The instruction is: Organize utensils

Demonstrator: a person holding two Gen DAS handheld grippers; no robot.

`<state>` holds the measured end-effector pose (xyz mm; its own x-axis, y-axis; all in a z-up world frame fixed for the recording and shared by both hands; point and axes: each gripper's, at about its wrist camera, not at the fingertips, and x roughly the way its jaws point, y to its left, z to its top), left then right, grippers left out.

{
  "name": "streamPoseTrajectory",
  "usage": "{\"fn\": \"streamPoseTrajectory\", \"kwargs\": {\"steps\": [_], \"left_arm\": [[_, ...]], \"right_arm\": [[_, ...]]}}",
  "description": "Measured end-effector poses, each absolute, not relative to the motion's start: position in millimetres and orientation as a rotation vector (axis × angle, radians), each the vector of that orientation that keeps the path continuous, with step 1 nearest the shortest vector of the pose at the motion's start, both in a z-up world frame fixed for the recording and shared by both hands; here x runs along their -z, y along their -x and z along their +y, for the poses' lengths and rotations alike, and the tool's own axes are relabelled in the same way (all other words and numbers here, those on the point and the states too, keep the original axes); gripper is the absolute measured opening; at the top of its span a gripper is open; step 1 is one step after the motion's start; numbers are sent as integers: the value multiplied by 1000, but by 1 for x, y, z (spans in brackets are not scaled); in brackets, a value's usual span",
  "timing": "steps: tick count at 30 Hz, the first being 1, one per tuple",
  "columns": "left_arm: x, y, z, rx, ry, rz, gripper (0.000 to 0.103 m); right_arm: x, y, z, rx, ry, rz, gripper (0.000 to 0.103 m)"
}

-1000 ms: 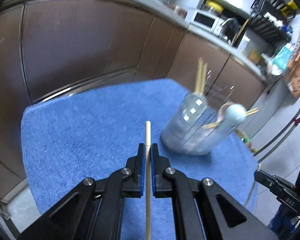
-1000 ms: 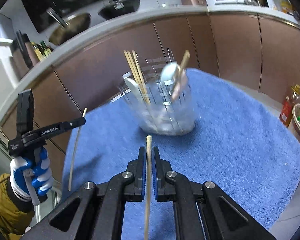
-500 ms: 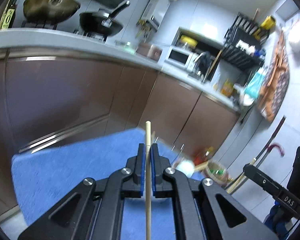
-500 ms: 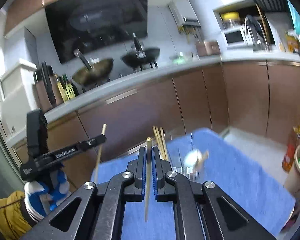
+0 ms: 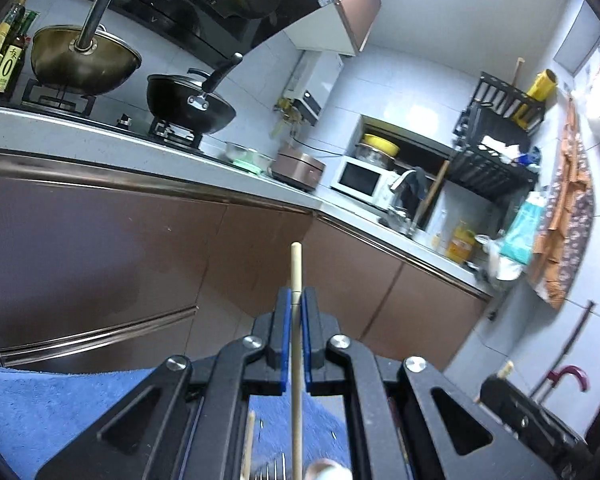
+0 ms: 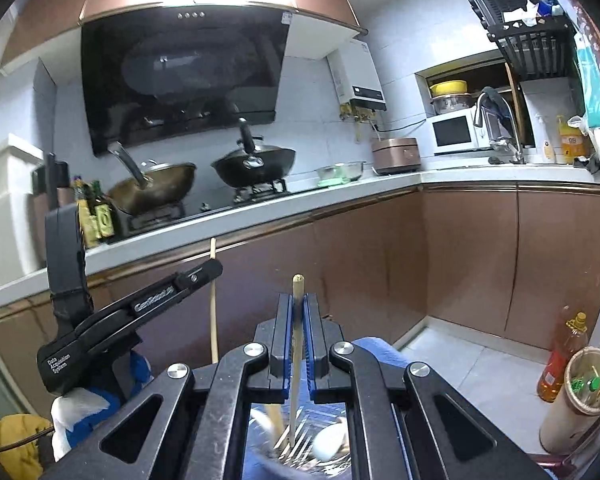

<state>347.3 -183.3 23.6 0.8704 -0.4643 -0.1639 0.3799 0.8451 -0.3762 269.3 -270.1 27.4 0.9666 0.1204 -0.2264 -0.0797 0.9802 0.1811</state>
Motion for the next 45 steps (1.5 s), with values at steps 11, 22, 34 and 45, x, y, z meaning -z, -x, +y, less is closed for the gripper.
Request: {"fn": "streamPoseTrajectory", "kwargs": {"steps": [11, 22, 34, 45], "left_arm": [[55, -365, -220, 325, 255, 191, 6], [50, -339, -189, 376, 244, 242, 41], [28, -257, -144, 340, 72, 389, 52], [29, -165, -98, 138, -12, 379, 67]], "right_arm": [[36, -301, -270, -77, -129, 329, 6], [41, -277, -277, -53, -166, 348, 38], [16, -200, -273, 39, -211, 333, 63], [40, -139, -257, 217, -195, 388, 103]]}}
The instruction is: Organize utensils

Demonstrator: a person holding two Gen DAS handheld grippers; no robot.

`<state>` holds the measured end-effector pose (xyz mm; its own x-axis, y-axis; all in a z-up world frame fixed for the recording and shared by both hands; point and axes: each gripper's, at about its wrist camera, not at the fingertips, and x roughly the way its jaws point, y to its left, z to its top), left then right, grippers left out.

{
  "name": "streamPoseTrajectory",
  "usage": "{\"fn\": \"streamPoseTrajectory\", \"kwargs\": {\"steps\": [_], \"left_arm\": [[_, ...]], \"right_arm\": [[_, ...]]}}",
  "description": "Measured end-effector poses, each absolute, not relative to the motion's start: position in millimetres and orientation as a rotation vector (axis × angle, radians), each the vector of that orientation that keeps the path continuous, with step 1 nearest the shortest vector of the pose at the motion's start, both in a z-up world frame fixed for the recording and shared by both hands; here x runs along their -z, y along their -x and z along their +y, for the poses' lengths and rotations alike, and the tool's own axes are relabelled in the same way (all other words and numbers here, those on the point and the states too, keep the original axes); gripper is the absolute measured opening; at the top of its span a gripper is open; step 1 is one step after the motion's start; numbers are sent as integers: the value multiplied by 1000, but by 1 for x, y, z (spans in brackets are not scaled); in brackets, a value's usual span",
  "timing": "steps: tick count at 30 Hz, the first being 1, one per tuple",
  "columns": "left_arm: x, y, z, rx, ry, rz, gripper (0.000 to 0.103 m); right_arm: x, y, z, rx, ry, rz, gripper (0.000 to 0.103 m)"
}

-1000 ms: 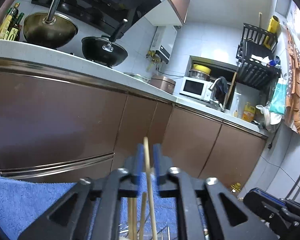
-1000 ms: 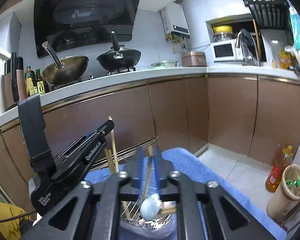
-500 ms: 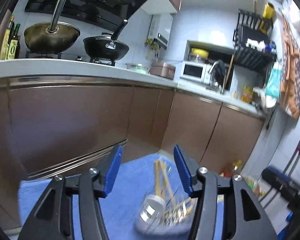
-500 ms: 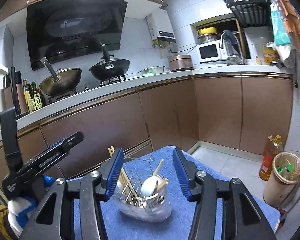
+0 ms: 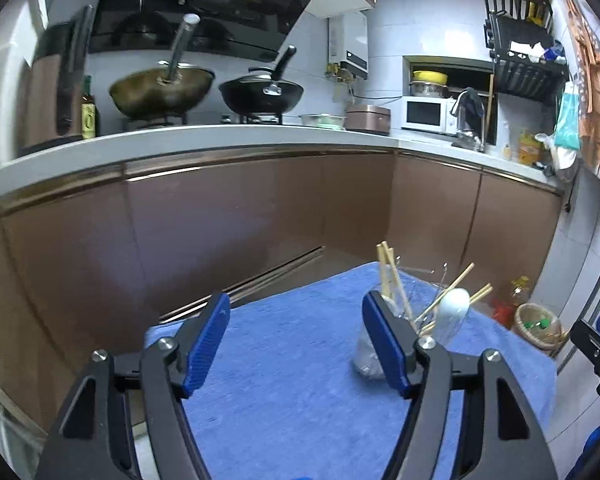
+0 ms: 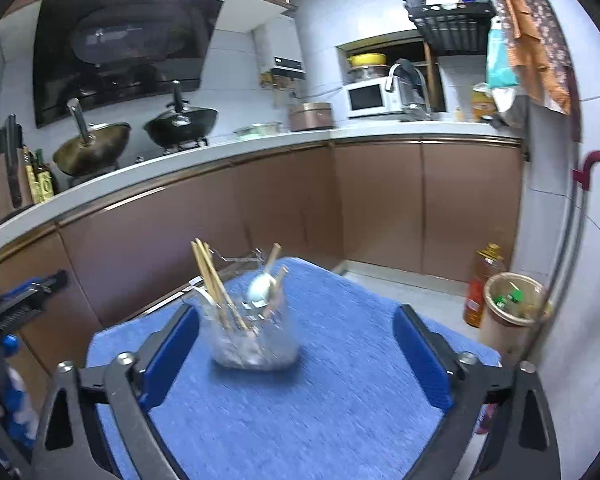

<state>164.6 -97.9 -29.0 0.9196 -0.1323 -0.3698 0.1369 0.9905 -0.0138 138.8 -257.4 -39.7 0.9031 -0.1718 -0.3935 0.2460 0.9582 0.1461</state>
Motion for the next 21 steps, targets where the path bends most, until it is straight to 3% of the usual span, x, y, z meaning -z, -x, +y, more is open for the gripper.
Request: {"fn": "streamPoseTrajectory", "kwargs": {"steps": [21], "left_arm": [[15, -97, -77, 102, -62, 290, 68]], "right_arm": [[41, -85, -253, 351, -162, 323, 103]]}}
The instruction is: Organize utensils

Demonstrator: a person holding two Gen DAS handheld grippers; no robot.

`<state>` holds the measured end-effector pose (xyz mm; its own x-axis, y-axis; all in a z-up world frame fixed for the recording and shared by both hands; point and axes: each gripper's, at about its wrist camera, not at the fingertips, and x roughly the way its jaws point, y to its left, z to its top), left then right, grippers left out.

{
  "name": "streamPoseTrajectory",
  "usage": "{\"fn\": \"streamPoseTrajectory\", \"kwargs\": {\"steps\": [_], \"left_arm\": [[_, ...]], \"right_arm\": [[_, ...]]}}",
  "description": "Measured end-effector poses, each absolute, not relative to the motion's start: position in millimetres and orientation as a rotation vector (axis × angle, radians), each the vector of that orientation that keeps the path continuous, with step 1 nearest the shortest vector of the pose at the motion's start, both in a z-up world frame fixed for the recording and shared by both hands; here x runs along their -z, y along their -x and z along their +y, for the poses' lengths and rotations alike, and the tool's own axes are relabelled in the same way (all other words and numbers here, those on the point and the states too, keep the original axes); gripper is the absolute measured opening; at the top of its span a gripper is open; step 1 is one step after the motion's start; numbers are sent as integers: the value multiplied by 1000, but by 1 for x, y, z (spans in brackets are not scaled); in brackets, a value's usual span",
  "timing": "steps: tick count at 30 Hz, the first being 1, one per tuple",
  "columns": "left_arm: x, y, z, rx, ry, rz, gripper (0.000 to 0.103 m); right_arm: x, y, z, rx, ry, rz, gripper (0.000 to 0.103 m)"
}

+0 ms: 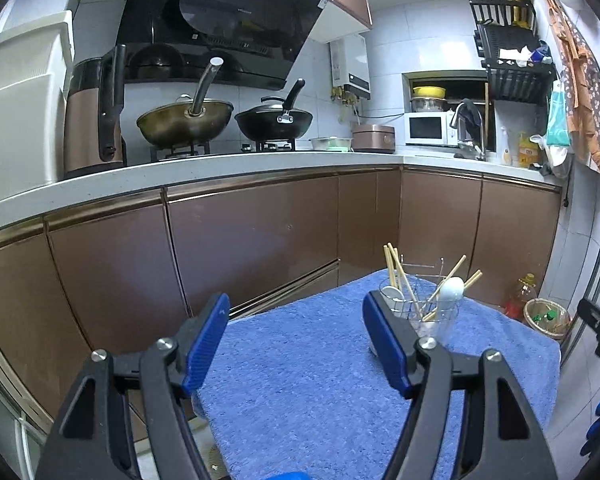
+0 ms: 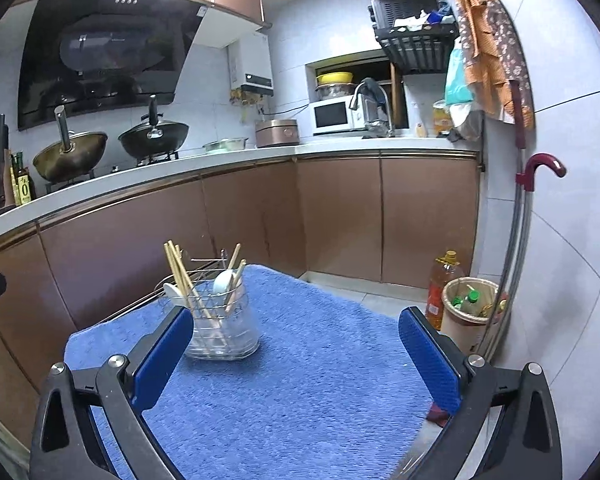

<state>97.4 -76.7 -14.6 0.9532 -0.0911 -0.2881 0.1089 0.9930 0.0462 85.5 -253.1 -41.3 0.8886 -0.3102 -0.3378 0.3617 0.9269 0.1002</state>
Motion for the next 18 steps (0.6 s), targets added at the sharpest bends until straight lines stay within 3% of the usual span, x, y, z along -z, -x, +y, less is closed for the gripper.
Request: {"fn": "streamPoseTrajectory", "kwargs": {"steps": [18], "left_arm": [[9, -82, -78, 89, -78, 246, 68]], "right_arm": [[26, -65, -245, 400, -128, 258, 103]]}}
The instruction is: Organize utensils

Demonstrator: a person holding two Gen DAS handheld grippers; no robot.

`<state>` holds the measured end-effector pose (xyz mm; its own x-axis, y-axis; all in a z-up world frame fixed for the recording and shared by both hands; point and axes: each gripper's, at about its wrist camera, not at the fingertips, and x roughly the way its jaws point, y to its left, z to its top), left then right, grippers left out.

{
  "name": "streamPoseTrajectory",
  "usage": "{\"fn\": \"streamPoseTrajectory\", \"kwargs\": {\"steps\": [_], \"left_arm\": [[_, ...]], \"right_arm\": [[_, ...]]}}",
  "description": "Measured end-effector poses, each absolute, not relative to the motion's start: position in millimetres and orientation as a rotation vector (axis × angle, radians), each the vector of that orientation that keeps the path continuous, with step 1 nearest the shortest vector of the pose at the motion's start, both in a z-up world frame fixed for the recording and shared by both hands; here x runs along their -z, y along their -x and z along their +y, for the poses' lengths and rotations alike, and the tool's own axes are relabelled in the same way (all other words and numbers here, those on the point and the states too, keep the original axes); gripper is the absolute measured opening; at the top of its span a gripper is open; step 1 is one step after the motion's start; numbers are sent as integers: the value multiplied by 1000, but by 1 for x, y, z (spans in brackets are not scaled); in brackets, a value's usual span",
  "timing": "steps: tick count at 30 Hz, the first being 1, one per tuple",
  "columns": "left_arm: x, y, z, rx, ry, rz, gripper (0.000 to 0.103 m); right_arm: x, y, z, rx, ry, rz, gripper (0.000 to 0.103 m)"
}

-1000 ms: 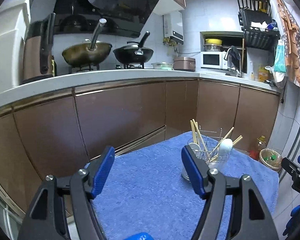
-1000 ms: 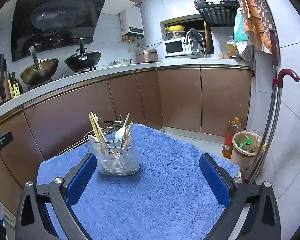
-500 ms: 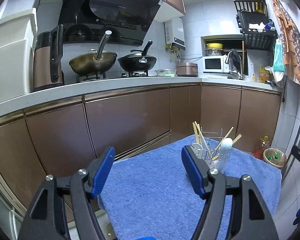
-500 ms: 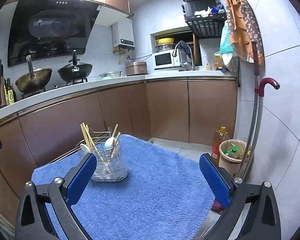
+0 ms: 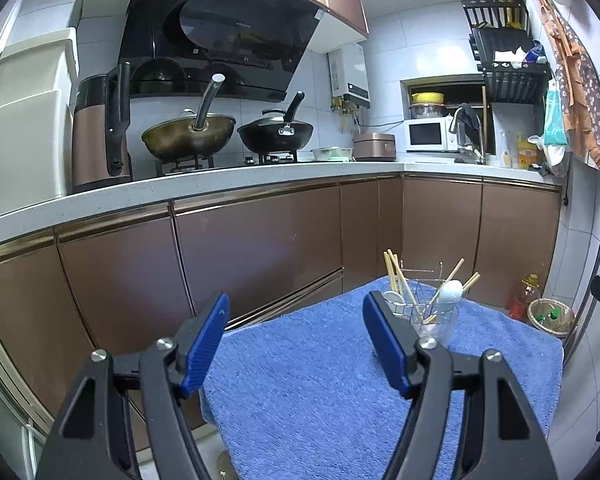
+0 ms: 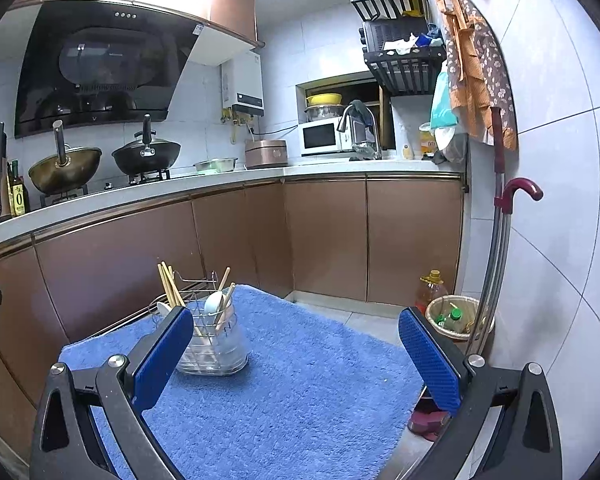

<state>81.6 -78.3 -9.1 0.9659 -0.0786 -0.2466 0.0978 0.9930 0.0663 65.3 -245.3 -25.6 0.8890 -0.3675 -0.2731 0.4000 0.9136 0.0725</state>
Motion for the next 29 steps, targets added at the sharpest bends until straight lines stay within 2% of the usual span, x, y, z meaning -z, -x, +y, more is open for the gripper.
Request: {"fn": "streamPoseTrajectory", "kwargs": {"steps": [29], "left_arm": [[6, -76, -71, 81, -59, 254, 68]], "right_arm": [[24, -63, -238, 413, -110, 264, 103]]}}
